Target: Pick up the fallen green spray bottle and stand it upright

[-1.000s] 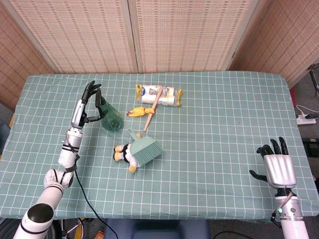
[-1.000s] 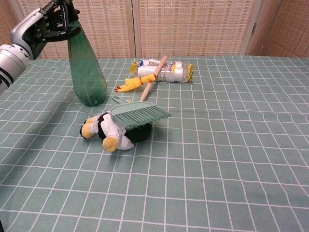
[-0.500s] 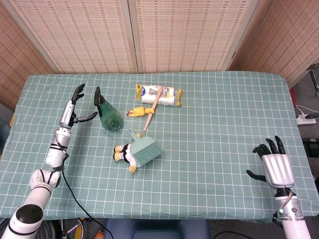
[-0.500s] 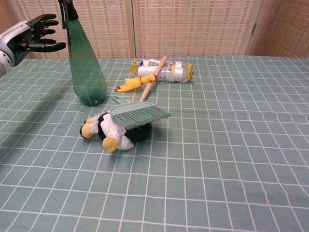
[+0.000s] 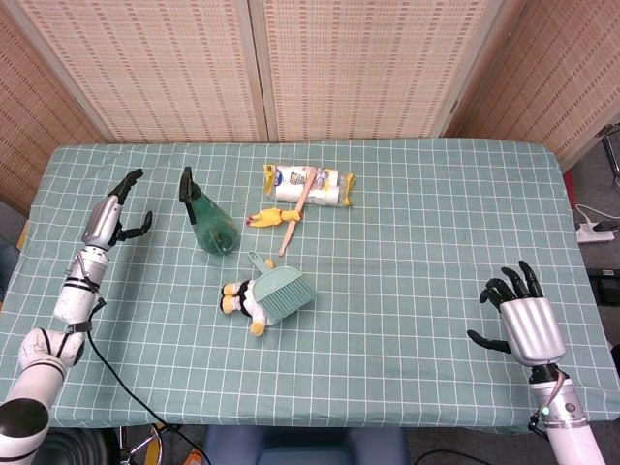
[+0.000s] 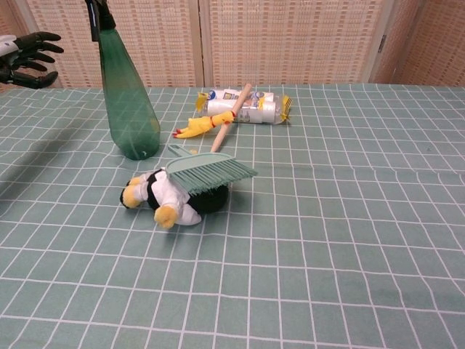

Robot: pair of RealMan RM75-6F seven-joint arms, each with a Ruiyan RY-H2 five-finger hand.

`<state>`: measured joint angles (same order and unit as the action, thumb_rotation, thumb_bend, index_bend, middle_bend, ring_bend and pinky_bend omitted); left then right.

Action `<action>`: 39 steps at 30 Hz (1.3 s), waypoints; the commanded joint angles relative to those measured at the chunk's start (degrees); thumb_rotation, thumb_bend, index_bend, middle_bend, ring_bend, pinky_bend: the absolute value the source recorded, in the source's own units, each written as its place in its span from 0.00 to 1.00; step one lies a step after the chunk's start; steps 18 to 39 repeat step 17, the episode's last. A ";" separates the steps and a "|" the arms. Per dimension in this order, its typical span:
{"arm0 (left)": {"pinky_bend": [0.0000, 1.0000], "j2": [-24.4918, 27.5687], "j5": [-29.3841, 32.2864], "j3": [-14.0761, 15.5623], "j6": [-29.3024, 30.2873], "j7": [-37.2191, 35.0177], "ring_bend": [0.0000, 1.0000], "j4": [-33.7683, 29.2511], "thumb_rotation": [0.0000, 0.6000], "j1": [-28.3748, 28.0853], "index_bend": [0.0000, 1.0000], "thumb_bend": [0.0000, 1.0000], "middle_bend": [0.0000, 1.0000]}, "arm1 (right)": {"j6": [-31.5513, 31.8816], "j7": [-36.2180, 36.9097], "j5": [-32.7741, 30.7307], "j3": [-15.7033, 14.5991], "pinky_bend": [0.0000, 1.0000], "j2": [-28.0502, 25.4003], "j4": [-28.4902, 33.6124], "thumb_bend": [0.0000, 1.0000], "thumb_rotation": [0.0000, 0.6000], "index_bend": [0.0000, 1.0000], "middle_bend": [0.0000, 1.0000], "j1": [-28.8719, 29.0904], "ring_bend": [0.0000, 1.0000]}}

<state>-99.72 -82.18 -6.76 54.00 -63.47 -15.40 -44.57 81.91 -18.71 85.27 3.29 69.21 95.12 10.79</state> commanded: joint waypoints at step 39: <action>0.06 31.11 18.97 -3.58 26.42 93.52 0.00 -79.88 1.00 17.45 0.00 0.23 0.00 | -1.37 7.08 1.47 -0.65 0.05 -1.99 -1.29 0.03 1.00 0.47 0.32 0.01 0.15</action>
